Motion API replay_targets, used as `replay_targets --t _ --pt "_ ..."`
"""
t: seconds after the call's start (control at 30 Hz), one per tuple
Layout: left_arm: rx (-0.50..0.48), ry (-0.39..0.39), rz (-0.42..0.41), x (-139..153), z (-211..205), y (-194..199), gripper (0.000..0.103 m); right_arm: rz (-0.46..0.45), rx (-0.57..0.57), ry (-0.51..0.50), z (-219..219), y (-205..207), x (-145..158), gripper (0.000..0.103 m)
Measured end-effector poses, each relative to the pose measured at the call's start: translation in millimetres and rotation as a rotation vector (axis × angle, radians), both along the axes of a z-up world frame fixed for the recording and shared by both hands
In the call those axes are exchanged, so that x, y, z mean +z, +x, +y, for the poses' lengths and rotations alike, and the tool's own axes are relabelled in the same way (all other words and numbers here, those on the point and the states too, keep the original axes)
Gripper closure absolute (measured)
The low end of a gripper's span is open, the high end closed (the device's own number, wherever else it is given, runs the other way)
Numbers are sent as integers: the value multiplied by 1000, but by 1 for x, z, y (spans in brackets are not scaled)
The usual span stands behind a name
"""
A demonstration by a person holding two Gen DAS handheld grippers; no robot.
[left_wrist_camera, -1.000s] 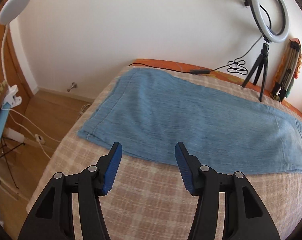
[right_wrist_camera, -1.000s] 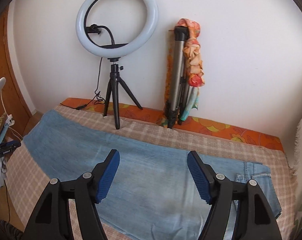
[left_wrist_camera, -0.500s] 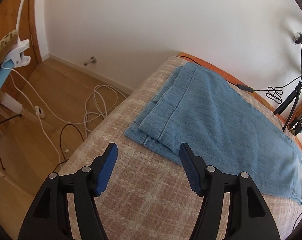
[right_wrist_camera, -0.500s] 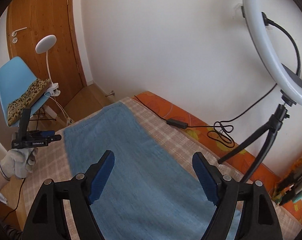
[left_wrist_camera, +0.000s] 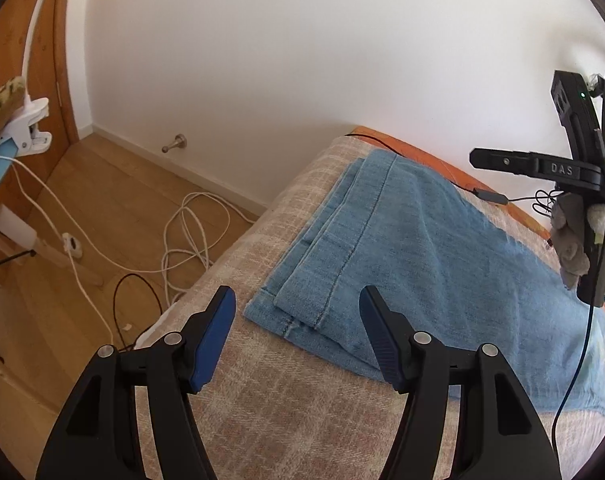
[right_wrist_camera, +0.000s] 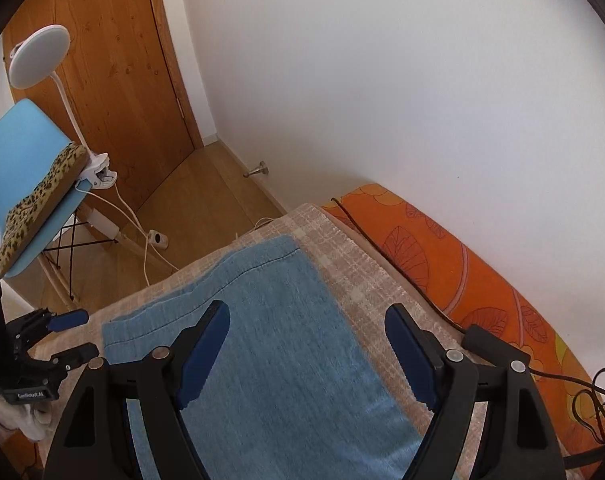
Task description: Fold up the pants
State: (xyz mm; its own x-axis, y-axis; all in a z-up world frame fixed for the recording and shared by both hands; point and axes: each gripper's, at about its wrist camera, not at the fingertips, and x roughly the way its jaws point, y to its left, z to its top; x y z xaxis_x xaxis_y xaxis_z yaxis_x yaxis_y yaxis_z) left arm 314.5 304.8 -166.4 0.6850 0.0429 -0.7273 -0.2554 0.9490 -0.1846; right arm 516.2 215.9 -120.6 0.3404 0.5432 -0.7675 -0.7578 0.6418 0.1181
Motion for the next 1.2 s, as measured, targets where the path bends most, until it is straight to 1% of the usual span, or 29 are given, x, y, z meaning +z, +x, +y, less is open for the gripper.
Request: replay_targets --t 0.07,0.13,0.17,0.2,0.23,0.27,0.3,0.33,0.37,0.4,0.43,0.6,0.7,0.8,0.87,0.93,0.97,1.0,1.03,1.07,1.1,1.13,1.2 --pt "1 14 13 -4 -1 6 39 39 -8 12 16 16 -13 21" --pt "0 2 10 -8 -1 8 42 72 -13 -12 34 30 -28 21" --pt "-1 -2 12 -10 -1 9 49 88 -16 -35 43 35 -35 21" --pt "-3 -2 16 -13 -2 10 59 102 -18 -50 49 40 -42 21" --pt "-6 4 18 -14 -3 11 66 115 -15 -58 51 44 -46 31" --pt "-10 12 14 -14 -5 11 78 125 -5 -57 55 46 -49 39" --pt "-9 21 4 -13 -6 10 83 143 9 -50 57 46 -52 61" --pt "-12 26 -9 -11 -7 8 94 168 31 -30 57 45 -53 76" --pt "-15 30 -17 -10 -8 8 96 177 49 -12 56 42 -53 80" --pt "-11 33 -24 -9 -8 7 97 162 67 -2 56 37 -51 91" --pt "-6 36 -26 -9 -8 6 98 142 79 -7 55 32 -49 99" --pt "-1 36 -42 -6 -10 1 100 92 90 17 47 23 -36 103" --pt "-5 37 -37 -5 -10 -1 100 71 83 28 48 23 -30 103" --pt "16 26 -43 -2 -3 -3 101 66 93 50 51 24 -20 103" --pt "26 19 -29 -3 2 -1 101 66 87 49 57 26 -22 103" --pt "27 17 17 -11 4 5 101 60 72 -15 66 31 -34 103" --pt "26 15 25 -13 4 6 101 65 70 -38 68 33 -40 103" --pt "24 10 21 -12 5 5 101 88 80 -39 67 36 -44 96" --pt "25 -4 14 -10 6 4 100 122 84 -33 66 40 -47 75" --pt "37 -19 2 -8 9 2 99 167 88 -22 64 44 -50 56" --pt "45 -26 -7 -6 10 1 98 185 75 -14 62 48 -52 32" --pt "45 -25 -7 -6 11 1 98 184 72 -7 60 49 -51 30" --pt "38 -11 -4 -5 10 1 98 208 106 -14 63 48 -54 31"
